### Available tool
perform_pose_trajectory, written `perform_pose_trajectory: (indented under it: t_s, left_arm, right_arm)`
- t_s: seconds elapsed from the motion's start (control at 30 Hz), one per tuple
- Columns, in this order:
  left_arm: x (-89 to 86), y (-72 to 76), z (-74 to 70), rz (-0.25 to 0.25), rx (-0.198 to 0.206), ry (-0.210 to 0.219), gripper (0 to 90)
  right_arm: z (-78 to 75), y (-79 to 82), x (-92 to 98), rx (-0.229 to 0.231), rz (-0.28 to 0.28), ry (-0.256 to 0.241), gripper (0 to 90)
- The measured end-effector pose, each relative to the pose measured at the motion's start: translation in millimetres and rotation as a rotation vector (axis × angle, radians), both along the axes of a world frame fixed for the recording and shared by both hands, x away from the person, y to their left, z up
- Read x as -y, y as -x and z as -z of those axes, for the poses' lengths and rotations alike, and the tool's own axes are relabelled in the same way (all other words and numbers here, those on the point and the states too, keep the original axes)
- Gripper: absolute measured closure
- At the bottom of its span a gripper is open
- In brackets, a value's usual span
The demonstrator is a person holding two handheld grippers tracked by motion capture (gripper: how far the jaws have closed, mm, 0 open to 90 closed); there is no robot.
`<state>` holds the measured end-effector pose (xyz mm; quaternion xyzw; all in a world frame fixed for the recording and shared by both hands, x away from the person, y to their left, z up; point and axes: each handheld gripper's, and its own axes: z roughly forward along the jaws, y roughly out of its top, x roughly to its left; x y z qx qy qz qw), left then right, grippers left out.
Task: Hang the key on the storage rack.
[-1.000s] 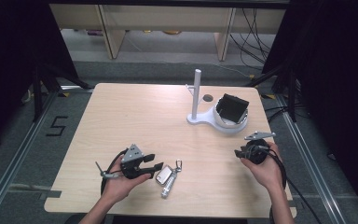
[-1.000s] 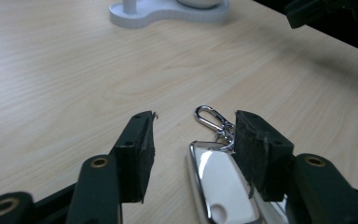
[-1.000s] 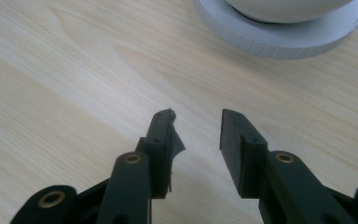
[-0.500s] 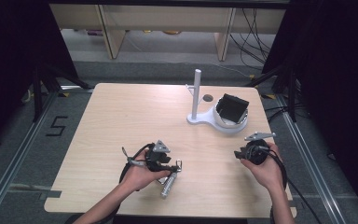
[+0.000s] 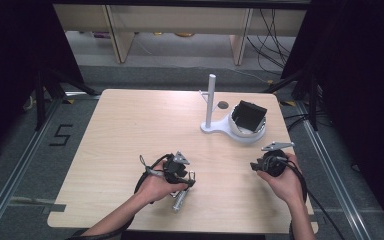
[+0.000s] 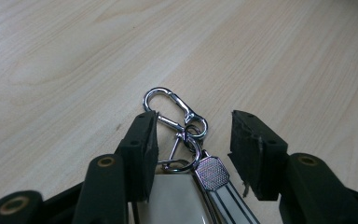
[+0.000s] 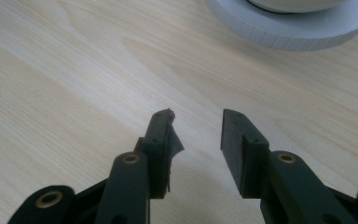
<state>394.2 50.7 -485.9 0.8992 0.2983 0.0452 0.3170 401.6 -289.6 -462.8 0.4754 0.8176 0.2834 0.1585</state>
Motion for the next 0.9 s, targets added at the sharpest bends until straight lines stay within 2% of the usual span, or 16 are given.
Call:
perform_pose_trajectory:
  t_s: [0.03, 0.07, 0.1, 0.13, 0.17, 0.2, 0.33, 0.37, 0.4, 0.43, 0.47, 0.5, 0.63, 0.7, 0.87, 0.9]
  left_arm:
    - [1.2, -0.5, 0.0, 0.0, -0.001, -0.003, 50.8]
    - [5.1, 0.4, 1.2, -0.031, -0.006, 0.025, 51.0]
    - [3.5, -2.0, -0.8, 0.008, -0.004, -0.014, 51.1]
    - [4.7, -2.1, -0.8, 0.002, -0.008, -0.011, 51.2]
    - [7.9, -0.8, 0.8, -0.028, -0.012, 0.015, 51.3]
    - [7.5, -1.7, 0.3, -0.015, -0.012, -0.006, 51.6]
    - [10.8, -1.3, 3.1, -0.021, -0.021, -0.01, 52.0]
    - [9.9, -2.0, 2.1, -0.002, -0.021, -0.04, 52.1]
    - [10.4, -2.3, 2.5, 0.0, -0.023, -0.041, 52.3]
    - [11.0, -2.8, 2.9, 0.002, -0.023, -0.045, 52.7]
    - [11.5, -2.8, 3.1, 0.0, -0.023, -0.047, 53.1]
    - [12.6, -2.5, 3.3, -0.003, -0.032, -0.051, 53.6]
    - [14.9, -3.1, 2.9, -0.005, -0.04, -0.061, 54.5]
    - [16.4, -4.2, 1.6, -0.004, -0.04, -0.075, 54.8]
    - [21.6, -6.4, 0.8, -0.021, -0.068, -0.098, 55.9]
    - [21.5, -7.7, 0.4, -0.008, -0.065, -0.109, 56.0]
  right_arm:
    - [0.1, 0.1, -0.4, -0.002, -0.001, -0.002, 64.3]
    - [0.2, 0.2, -0.4, -0.003, -0.002, -0.004, 64.2]
    - [1.3, -0.9, -0.2, 0.002, -0.011, -0.006, 64.2]
    - [1.4, -0.9, -0.5, 0.003, -0.009, -0.003, 64.1]
    - [1.7, -1.0, -0.6, 0.002, -0.009, -0.004, 64.1]
    - [1.8, -1.0, -0.3, -0.002, -0.014, -0.002, 64.0]
    - [3.8, -1.1, -1.9, -0.002, -0.003, -0.008, 63.9]
    - [3.8, -0.9, -1.9, -0.006, -0.011, -0.007, 63.9]
    - [4.0, -1.0, -2.2, -0.005, -0.013, -0.008, 63.9]
    - [6.6, -1.4, -3.4, 0.019, -0.007, -0.026, 63.9]
    - [5.1, -0.7, -3.4, 0.007, -0.009, -0.016, 63.8]
    - [4.1, 1.3, -5.1, -0.024, 0.016, -0.026, 63.8]
    - [4.9, 0.6, -4.5, -0.026, 0.009, -0.022, 63.6]
    - [4.5, 0.5, -4.2, -0.041, 0.003, -0.014, 63.5]
    - [6.8, 0.1, -4.2, -0.044, -0.011, -0.008, 63.0]
    - [6.3, 0.5, -4.6, -0.056, -0.004, -0.013, 62.9]
